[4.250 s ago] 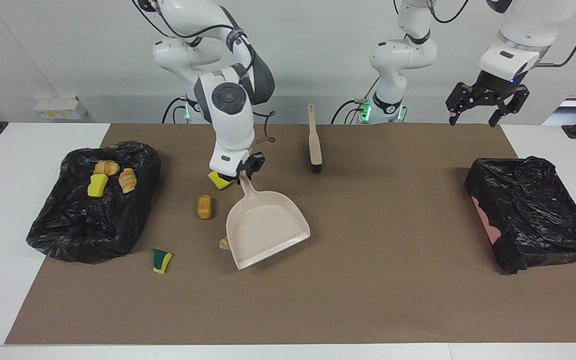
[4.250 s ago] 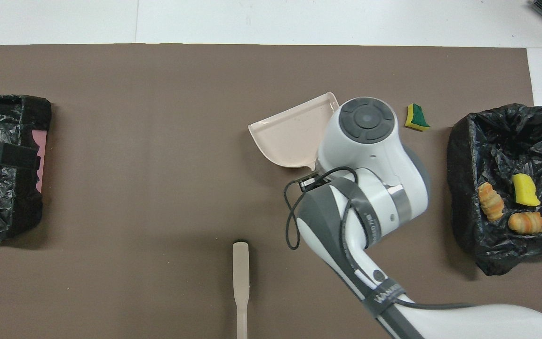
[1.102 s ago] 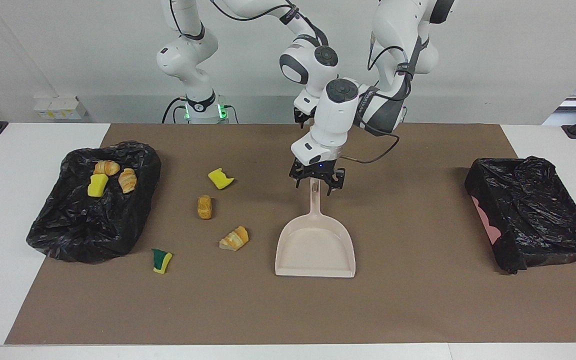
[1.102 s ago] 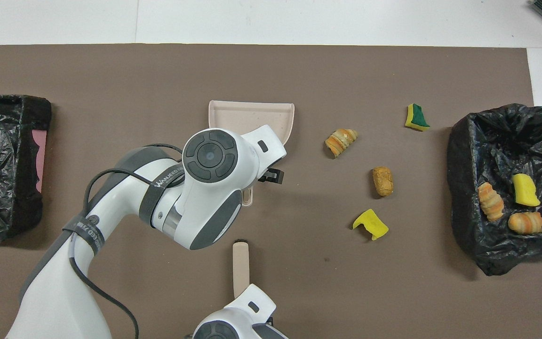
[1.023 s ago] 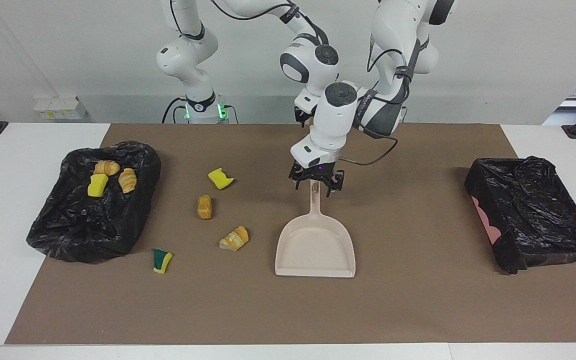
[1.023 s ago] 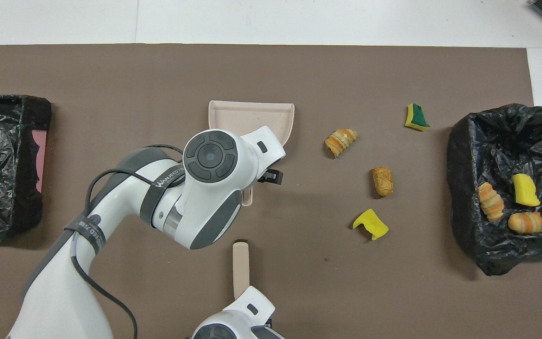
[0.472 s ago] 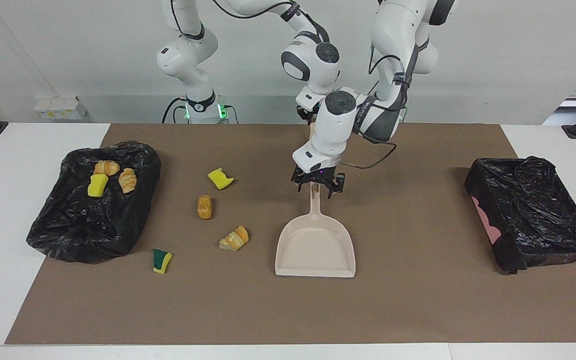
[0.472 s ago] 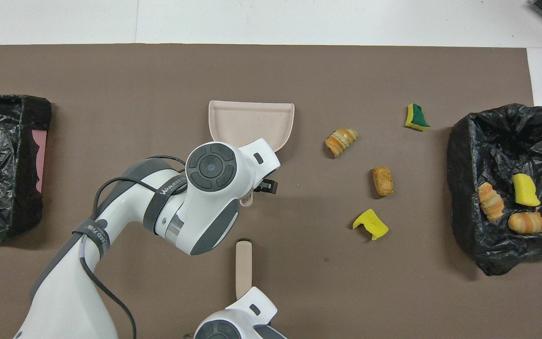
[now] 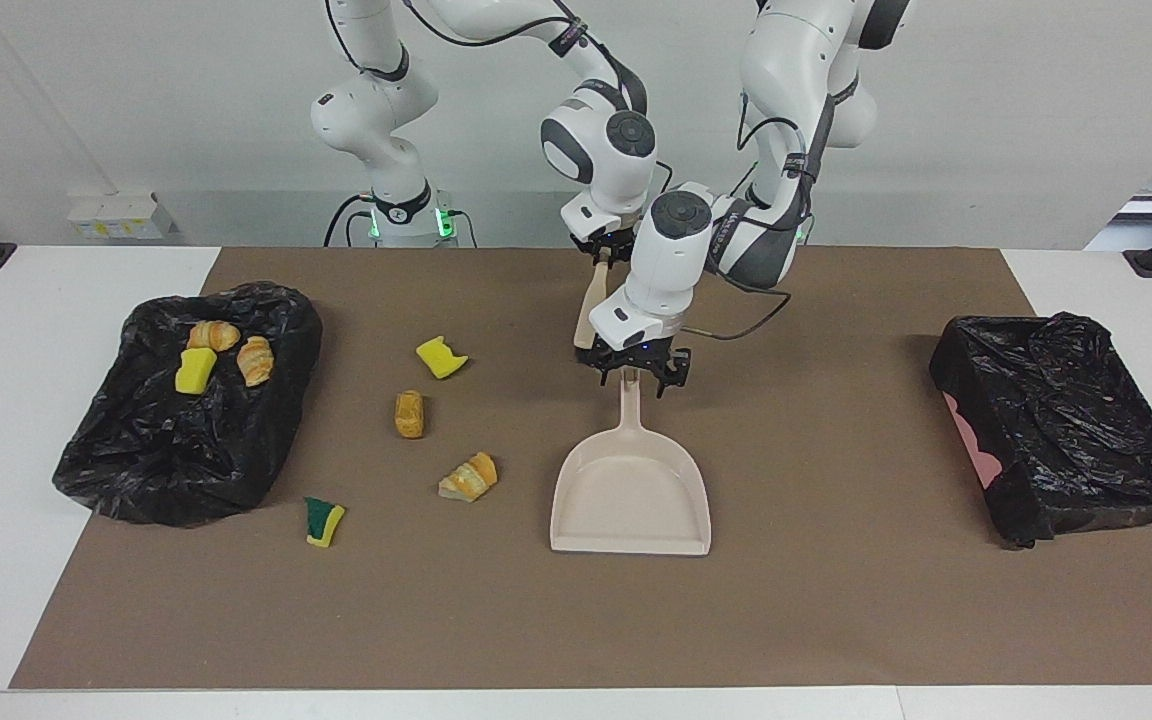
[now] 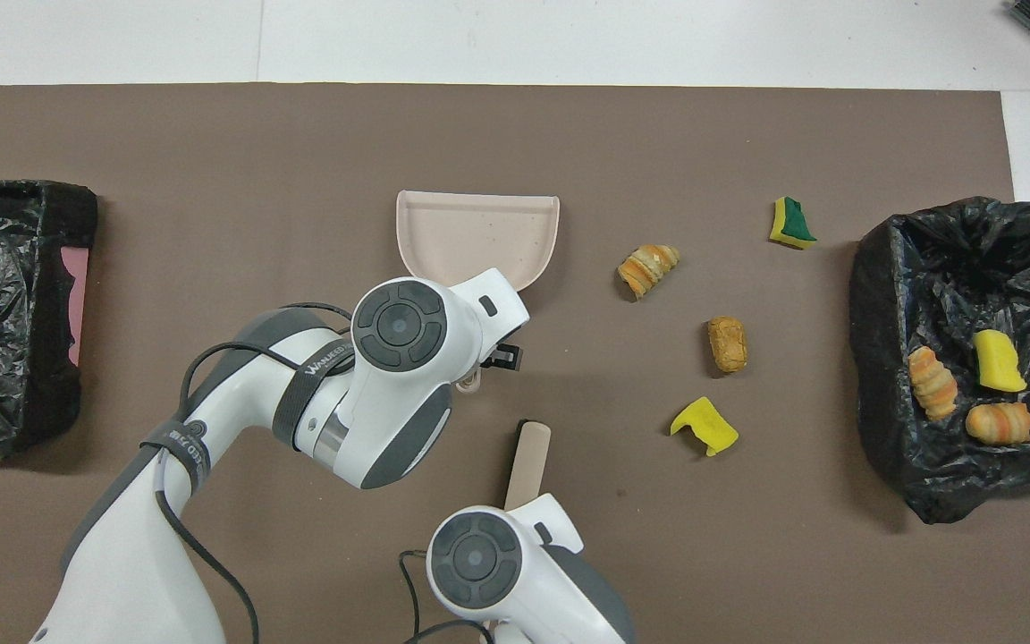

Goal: Sweep and dump trash in bin

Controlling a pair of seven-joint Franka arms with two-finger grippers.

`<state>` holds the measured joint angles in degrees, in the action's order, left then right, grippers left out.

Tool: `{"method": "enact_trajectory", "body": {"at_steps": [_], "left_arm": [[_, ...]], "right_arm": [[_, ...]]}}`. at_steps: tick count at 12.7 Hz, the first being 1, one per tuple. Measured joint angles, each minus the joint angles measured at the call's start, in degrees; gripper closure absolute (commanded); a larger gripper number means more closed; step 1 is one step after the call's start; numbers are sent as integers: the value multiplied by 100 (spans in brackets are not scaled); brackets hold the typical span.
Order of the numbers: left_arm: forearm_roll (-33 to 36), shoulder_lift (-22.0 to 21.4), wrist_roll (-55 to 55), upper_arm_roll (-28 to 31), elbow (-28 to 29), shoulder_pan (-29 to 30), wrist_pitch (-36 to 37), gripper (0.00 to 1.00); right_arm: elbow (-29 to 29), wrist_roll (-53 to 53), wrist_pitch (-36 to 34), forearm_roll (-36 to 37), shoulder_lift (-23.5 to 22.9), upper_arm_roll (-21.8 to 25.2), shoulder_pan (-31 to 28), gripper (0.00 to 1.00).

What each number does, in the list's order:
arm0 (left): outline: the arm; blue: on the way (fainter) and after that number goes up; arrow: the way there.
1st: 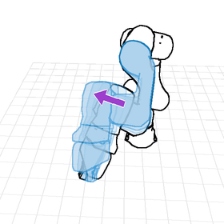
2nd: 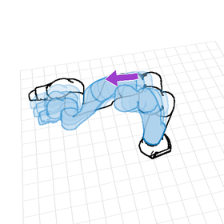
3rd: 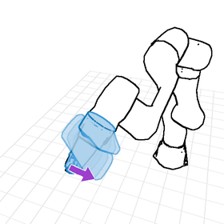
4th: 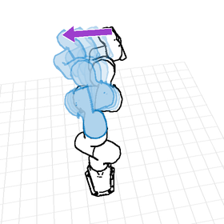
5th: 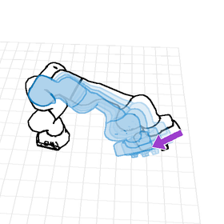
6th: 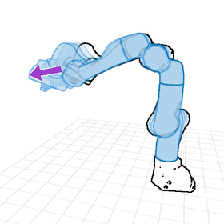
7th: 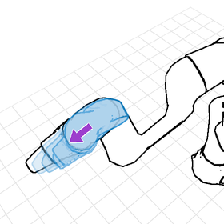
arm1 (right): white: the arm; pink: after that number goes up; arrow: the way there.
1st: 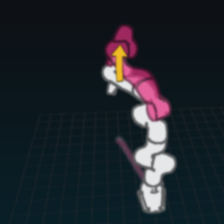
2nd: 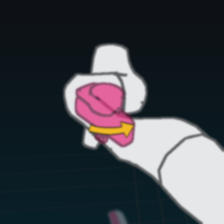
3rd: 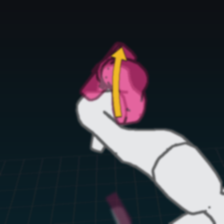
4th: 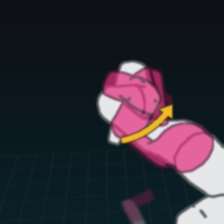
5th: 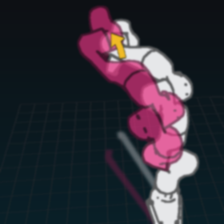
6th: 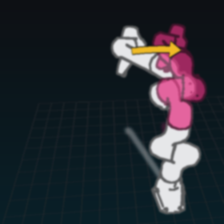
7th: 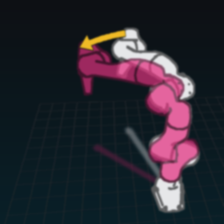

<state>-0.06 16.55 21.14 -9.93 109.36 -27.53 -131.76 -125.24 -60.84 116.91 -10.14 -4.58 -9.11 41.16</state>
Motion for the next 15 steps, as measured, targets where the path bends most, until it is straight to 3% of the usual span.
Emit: {"method": "enact_trajectory", "body": {"at_steps": [1,4,9,11,13,15], "left_arm": [[0,-8,18,0,17,0,-1,61],[0,-29,322,17,32,3,-31,100],[38,-93,264,101,27,18,-43,100],[71,-321,-485,196,19,157,233,100],[81,-649,-1599,228,17,461,744,100],[81,-847,-2755,243,23,711,1146,100]], "right_arm": [[0,-139,-78,18,40,8,-216,100],[0,-454,-317,331,154,28,-786,100],[13,-467,-1394,727,658,45,-1627,100],[-55,-467,-1899,802,875,44,-1803,100],[-518,-467,-1977,817,1154,41,-1910,100],[-1323,-430,-1548,817,1571,39,-1976,100]]}}
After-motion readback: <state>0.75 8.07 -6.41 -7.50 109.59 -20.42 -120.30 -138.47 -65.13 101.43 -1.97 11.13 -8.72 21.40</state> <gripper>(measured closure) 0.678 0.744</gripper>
